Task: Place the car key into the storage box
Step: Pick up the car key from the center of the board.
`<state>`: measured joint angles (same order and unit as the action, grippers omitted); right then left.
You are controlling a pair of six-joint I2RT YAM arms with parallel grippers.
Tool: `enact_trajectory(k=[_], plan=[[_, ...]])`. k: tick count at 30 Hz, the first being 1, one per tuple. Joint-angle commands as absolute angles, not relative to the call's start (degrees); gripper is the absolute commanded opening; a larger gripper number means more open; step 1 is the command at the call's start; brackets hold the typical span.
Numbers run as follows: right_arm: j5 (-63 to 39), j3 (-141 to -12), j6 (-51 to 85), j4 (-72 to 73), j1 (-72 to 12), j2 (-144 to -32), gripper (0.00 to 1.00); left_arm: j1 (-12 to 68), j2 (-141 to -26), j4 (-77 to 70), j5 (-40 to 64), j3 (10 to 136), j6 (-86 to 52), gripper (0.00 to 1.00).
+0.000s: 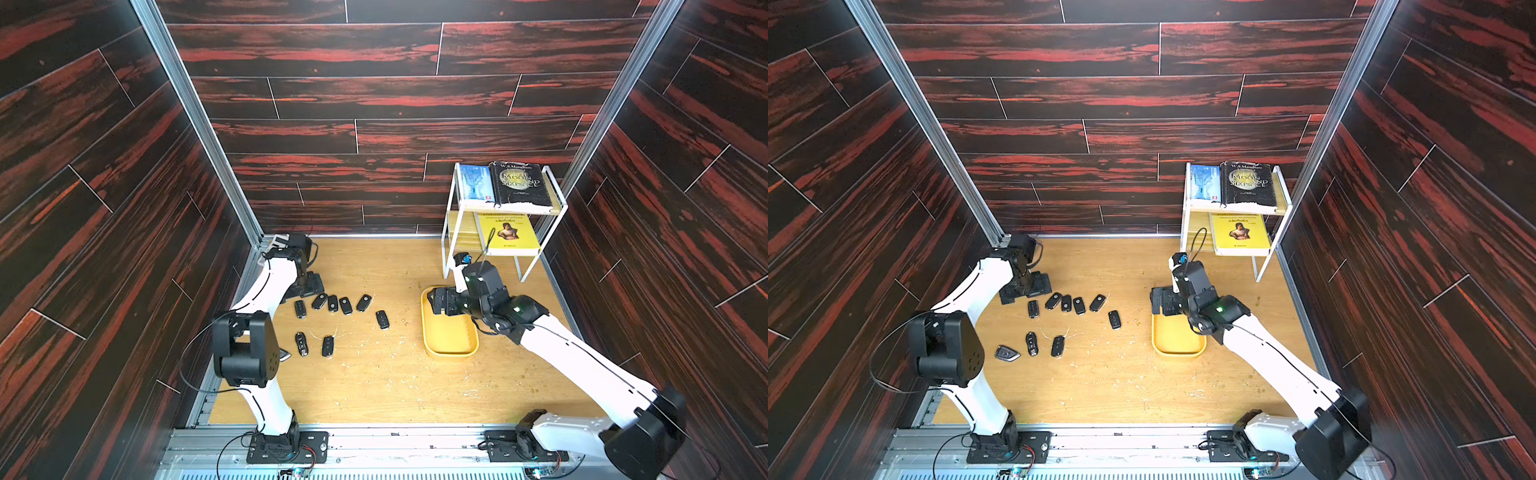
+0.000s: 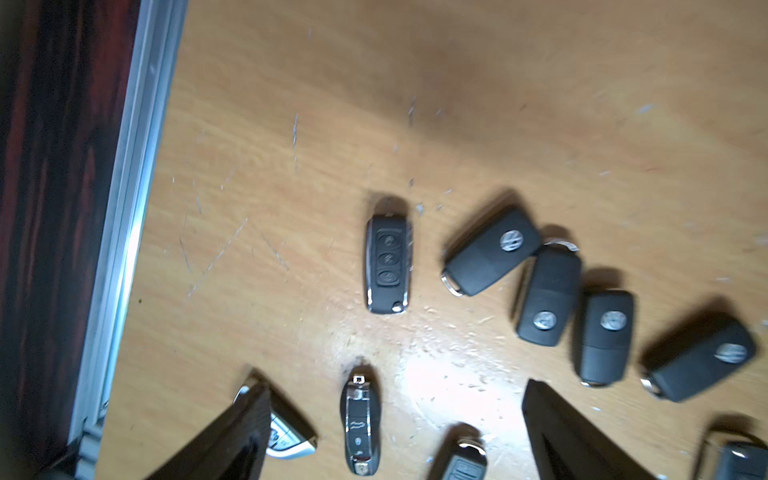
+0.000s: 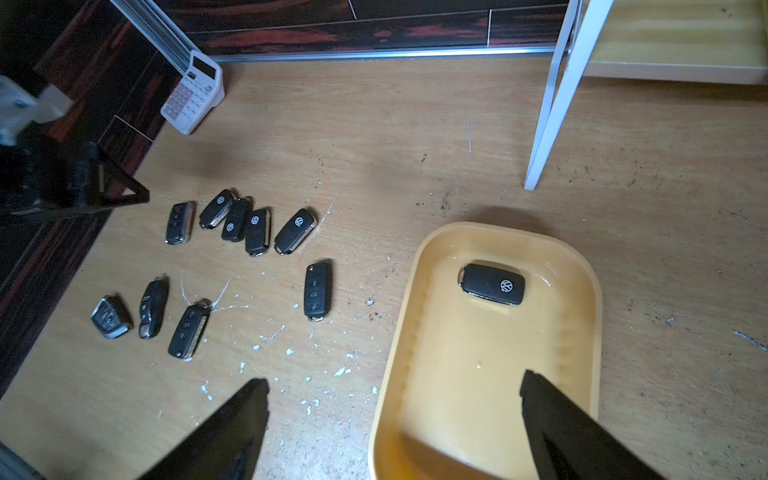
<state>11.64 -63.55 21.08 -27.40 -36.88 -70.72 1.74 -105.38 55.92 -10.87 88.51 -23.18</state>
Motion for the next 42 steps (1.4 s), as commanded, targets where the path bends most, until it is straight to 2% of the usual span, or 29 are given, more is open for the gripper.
enact_trajectory(k=[1,5,12,28,37,42], plan=[[10.2,-61.3,19.5,-29.0,-37.1,-69.0,0.99,1.1,-107.7,62.0,-14.1,93.5,-24.8,0.97],[9.6,-59.6,18.8,-28.7,-37.1,-67.6,0.99,0.8,-113.8,67.3,-12.9,98.1,-26.7,0.94],[8.3,-58.1,18.5,-27.4,-37.1,-66.8,0.98,-0.6,-118.5,65.3,-10.6,98.8,-28.5,0.96],[8.7,-57.8,17.7,-27.2,-37.1,-69.5,0.99,-4.3,-121.2,54.3,1.7,90.5,-27.8,0.97],[7.6,-56.7,18.7,-25.9,-37.1,-71.1,0.99,-6.3,-119.5,50.9,2.1,86.4,-26.4,0.96],[7.1,-56.2,18.9,-25.3,-37.1,-72.2,0.99,-6.5,-117.4,48.1,5.7,84.5,-24.9,0.96]])
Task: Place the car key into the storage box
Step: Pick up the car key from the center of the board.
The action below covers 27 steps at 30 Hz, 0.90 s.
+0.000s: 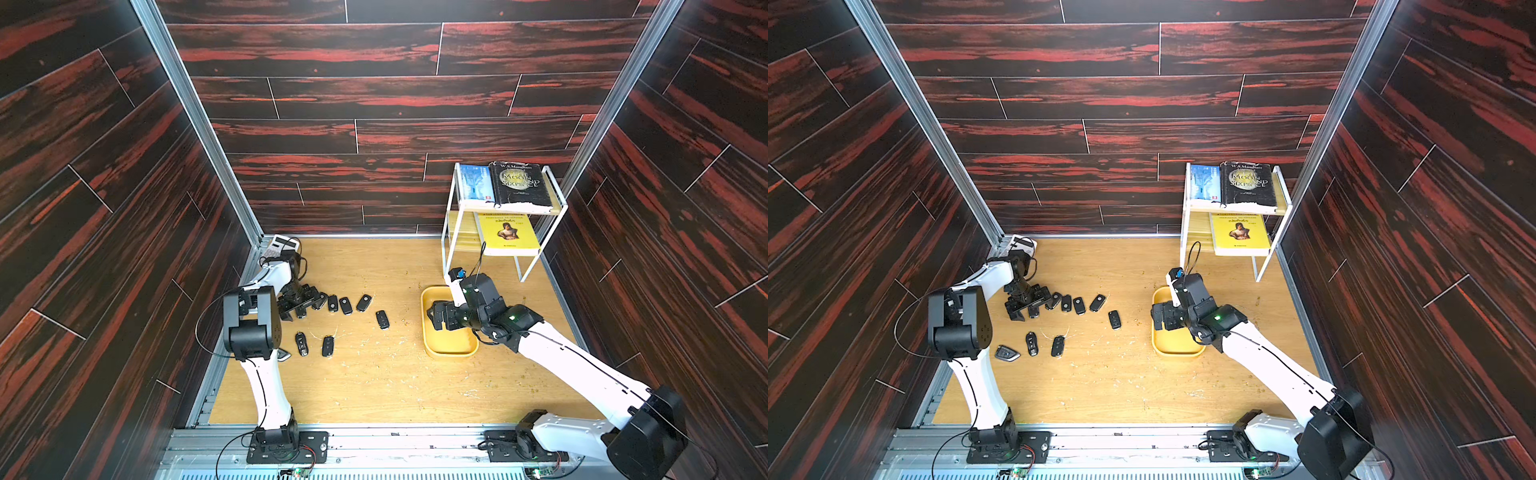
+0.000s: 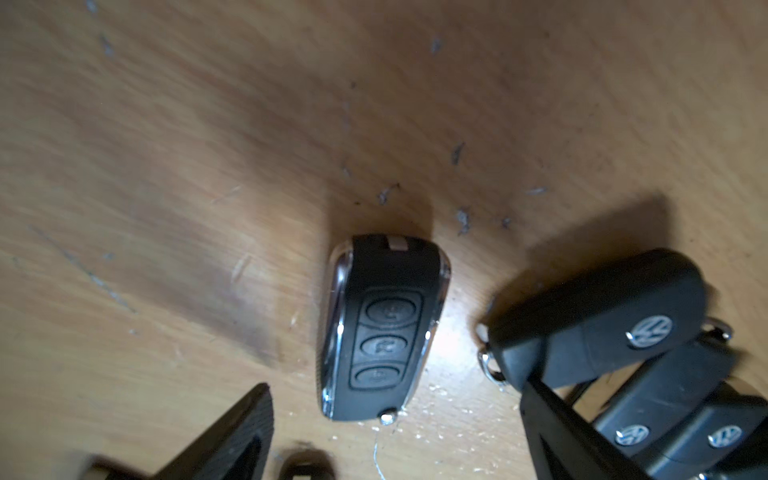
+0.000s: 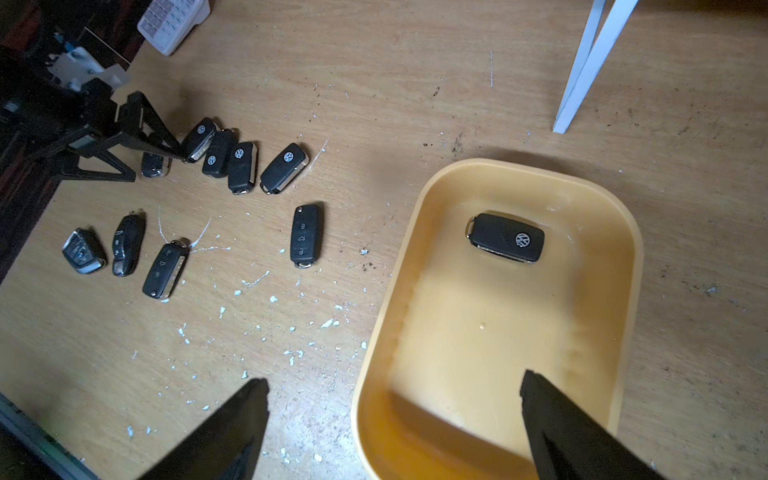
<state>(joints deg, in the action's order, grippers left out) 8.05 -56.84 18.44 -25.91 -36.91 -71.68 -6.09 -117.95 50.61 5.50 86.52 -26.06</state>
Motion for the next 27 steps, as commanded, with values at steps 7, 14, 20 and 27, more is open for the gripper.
enact_trajectory(k=[7,14,20,27], plan=[[6.8,-55.3,19.0,-24.4,-37.1,-73.2,0.99,-6.5,-114.4,45.7,6.8,82.3,-23.1,0.97],[6.5,-55.0,18.9,-23.6,-37.1,-73.9,0.98,-6.6,-113.4,46.4,5.0,82.7,-22.5,0.87],[5.9,-54.7,19.1,-22.9,-37.1,-74.8,0.98,-6.6,-111.8,46.2,6.3,81.9,-21.2,0.83],[5.5,-54.1,19.2,-22.5,-37.1,-75.0,0.99,-6.7,-108.3,44.5,5.3,80.0,-21.3,0.82]])
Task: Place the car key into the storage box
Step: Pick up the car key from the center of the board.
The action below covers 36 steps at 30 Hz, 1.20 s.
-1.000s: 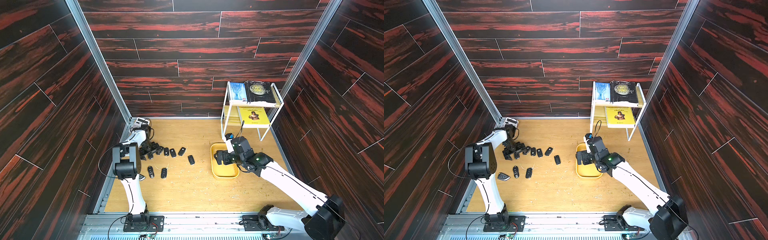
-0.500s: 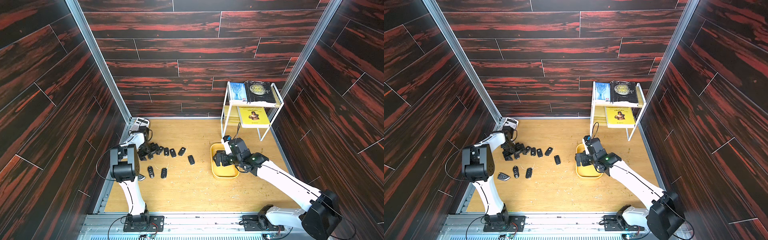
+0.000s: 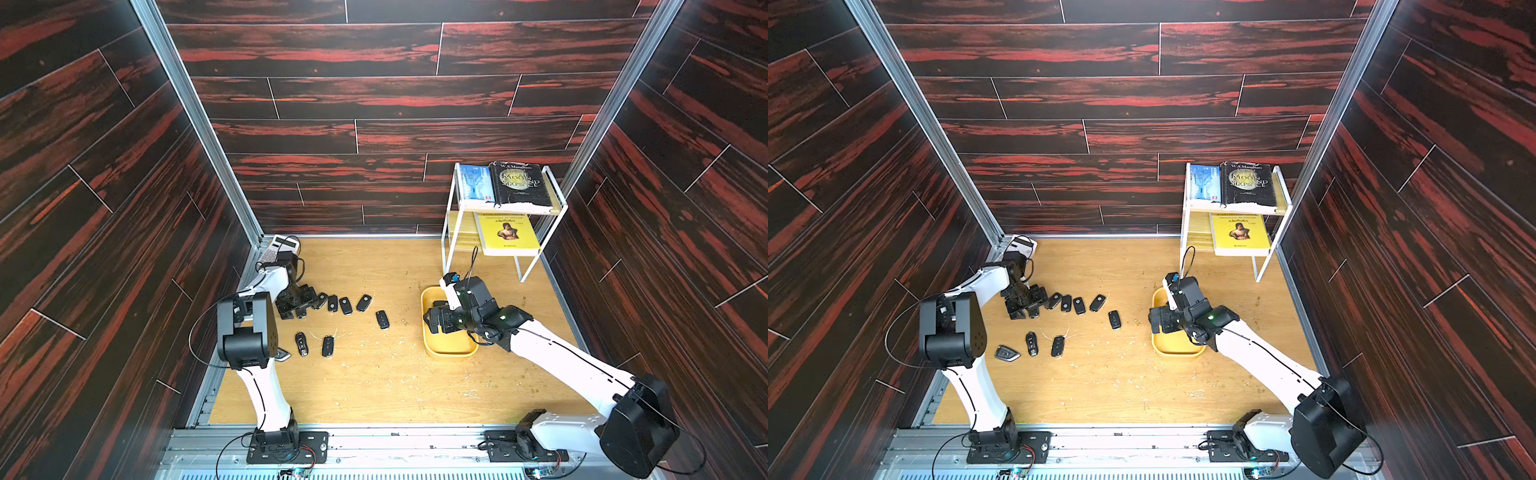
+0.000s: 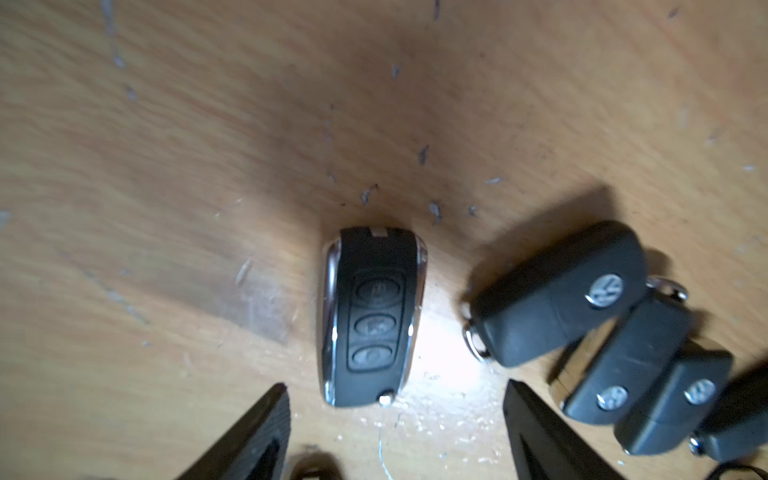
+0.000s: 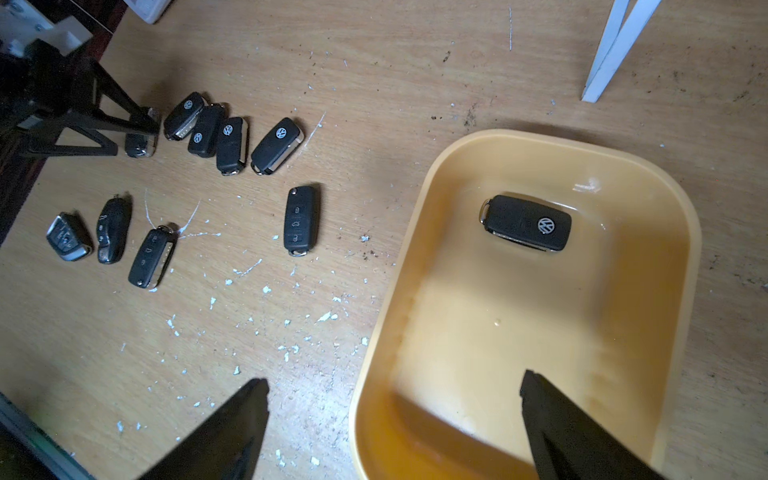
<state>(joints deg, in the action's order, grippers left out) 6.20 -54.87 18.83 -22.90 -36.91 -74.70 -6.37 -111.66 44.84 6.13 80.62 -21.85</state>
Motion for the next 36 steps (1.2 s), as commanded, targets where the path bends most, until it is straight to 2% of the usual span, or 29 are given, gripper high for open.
enact_trajectory(k=[1,9,21,26,28,30,33,34,36], plan=[[5.5,-54.1,19.2,-22.6,-37.1,-75.0,0.99,-6.7,-108.4,44.7,5.1,80.2,-21.2,0.82],[5.3,-54.1,19.2,-22.4,-37.1,-75.1,0.98,-7.1,-111.6,46.3,4.1,80.9,-21.0,0.74],[5.5,-54.1,19.2,-22.7,-37.1,-75.2,0.98,-8.3,-116.6,45.5,3.1,82.2,-20.5,0.73],[5.7,-54.1,19.2,-22.8,-37.1,-75.4,0.98,-8.5,-119.1,45.6,2.7,84.3,-20.1,0.68],[5.8,-54.1,19.2,-22.9,-37.1,-75.5,0.98,-8.5,-119.7,45.9,2.8,85.0,-20.0,0.58],[6.1,-54.1,19.2,-23.0,-37.1,-75.5,0.99,-8.5,-119.9,46.1,3.0,85.3,-20.0,0.45],[6.2,-54.6,19.6,-23.4,-37.1,-76.0,0.98,-8.4,-119.6,46.3,3.8,85.3,-20.0,0.4],[6.2,-54.7,19.7,-23.6,-37.1,-76.2,0.99,-8.5,-119.4,46.3,4.2,85.0,-20.0,0.35],[5.3,-55.1,19.4,-23.9,-37.1,-76.8,0.99,-8.5,-119.2,46.4,5.6,84.9,-20.0,0.1]])
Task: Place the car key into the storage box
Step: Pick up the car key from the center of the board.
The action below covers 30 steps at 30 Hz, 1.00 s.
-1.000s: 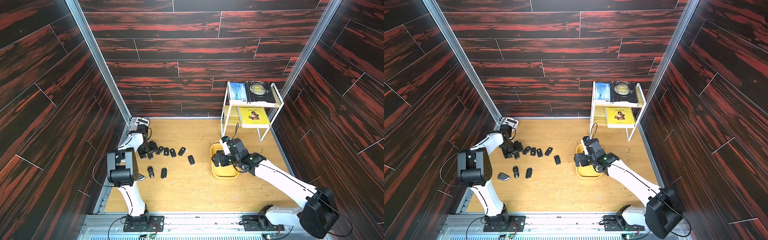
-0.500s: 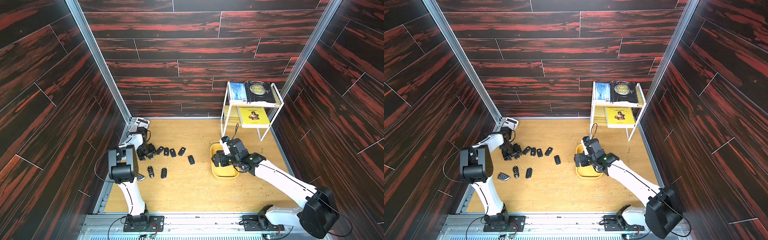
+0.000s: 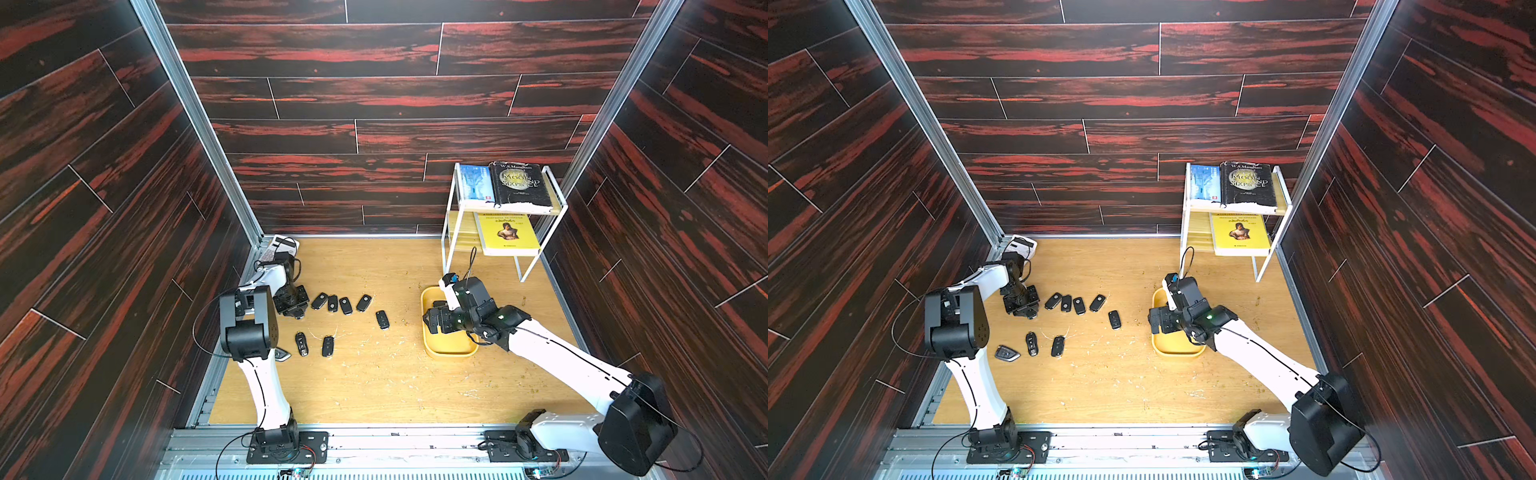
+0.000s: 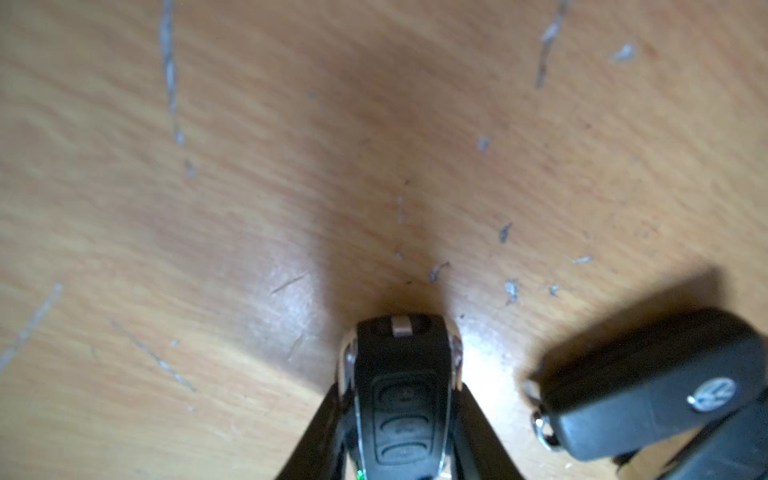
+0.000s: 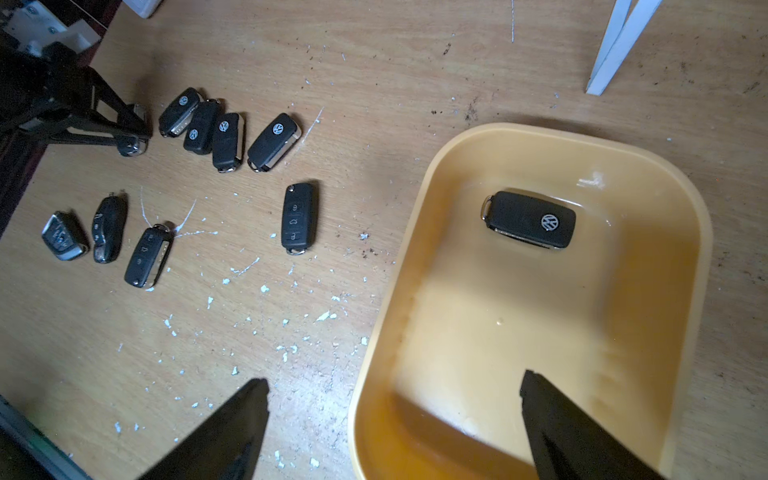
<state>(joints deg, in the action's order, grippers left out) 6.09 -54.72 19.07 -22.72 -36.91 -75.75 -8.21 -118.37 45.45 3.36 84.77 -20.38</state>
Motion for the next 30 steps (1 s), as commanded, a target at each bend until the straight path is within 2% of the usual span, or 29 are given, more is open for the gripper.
enact_trajectory(k=[1,5,10,14,16,18,22,26,28,30], plan=[[4.6,-55.3,19.2,-24.1,-37.1,-76.9,0.99,-8.5,-119.2,46.6,6.7,85.0,-19.7,0.04],[-2.9,-56.2,18.7,-23.7,-36.3,-76.1,0.99,-8.3,-114.1,42.9,14.0,81.9,-18.9,0.02],[-24.4,-57.3,20.8,-22.2,-30.1,-75.4,0.98,-6.2,-99.1,37.0,19.9,77.7,-15.6,0.03],[-45.1,-55.1,27.6,-13.7,-25.6,-75.9,0.99,-2.5,-85.8,35.3,21.8,76.3,-11.7,0.04],[-52.3,-53.6,32.8,-7.8,-25.5,-76.7,0.99,-0.6,-79.1,30.0,23.3,73.7,-11.3,0.06],[-59.7,-50.5,41.2,4.0,-25.6,-77.2,0.99,0.7,-73.1,24.1,25.8,70.4,-11.6,0.07],[-66.8,-43.4,65.6,36.1,-25.7,-78.2,0.99,2.8,-64.0,17.0,32.2,64.8,-9.1,0.18],[-67.7,-38.5,98.9,78.7,-26.5,-84.6,0.99,5.4,-61.2,17.1,37.1,63.1,-5.2,0.18],[-65.2,-39.0,118.4,105.4,-28.0,-91.5,0.98,8.0,-60.7,16.2,39.0,62.1,-4.2,0.2],[-64.3,-40.4,120.7,106.9,-29.8,-94.7,0.99,10.2,-61.1,16.4,40.4,62.1,-1.7,0.21]])
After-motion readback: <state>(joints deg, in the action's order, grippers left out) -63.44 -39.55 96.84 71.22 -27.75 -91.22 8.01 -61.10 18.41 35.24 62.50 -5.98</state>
